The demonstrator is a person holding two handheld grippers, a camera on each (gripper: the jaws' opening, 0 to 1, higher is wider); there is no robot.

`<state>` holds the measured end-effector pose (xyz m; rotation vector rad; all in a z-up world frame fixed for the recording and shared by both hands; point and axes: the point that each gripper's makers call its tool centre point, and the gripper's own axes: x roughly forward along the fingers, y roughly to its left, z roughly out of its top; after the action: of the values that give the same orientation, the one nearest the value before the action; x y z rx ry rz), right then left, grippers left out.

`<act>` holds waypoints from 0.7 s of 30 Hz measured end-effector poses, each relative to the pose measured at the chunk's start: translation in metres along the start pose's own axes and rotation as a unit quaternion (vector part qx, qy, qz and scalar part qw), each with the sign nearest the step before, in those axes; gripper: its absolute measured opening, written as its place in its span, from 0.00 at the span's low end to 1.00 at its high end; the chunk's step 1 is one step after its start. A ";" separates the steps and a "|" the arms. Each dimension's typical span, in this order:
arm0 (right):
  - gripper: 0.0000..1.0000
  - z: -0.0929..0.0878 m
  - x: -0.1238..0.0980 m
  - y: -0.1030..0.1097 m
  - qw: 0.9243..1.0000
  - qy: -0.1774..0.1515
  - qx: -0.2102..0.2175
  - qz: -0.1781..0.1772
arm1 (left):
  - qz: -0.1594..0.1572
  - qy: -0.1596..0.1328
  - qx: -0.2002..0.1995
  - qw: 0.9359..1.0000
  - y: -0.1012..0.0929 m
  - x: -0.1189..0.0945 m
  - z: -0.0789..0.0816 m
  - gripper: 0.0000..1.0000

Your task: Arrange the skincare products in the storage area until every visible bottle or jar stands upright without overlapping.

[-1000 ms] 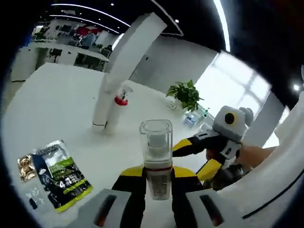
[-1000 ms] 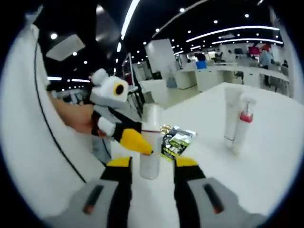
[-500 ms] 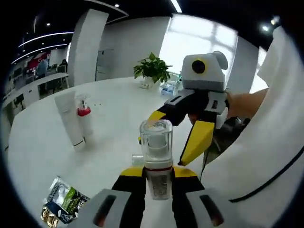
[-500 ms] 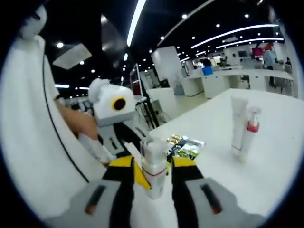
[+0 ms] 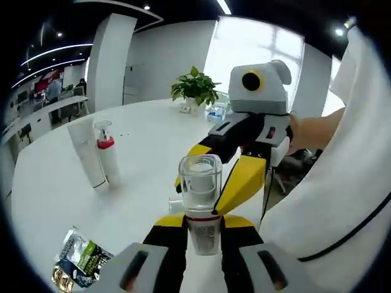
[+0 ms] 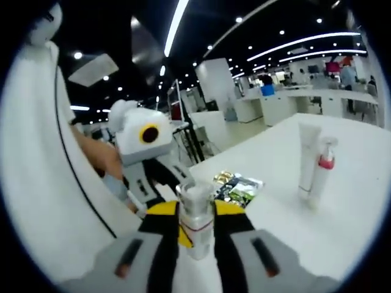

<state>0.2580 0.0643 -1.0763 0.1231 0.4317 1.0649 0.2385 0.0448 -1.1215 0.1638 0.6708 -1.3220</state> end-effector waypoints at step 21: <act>0.18 0.004 0.038 -0.010 0.999 -0.012 0.022 0.019 | 0.095 -0.019 -0.052 0.994 0.033 -0.024 -0.018 0.21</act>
<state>0.2834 0.0931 -1.0865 0.1844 0.4325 1.0897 0.2610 0.0824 -1.1312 0.1145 0.6745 -1.1028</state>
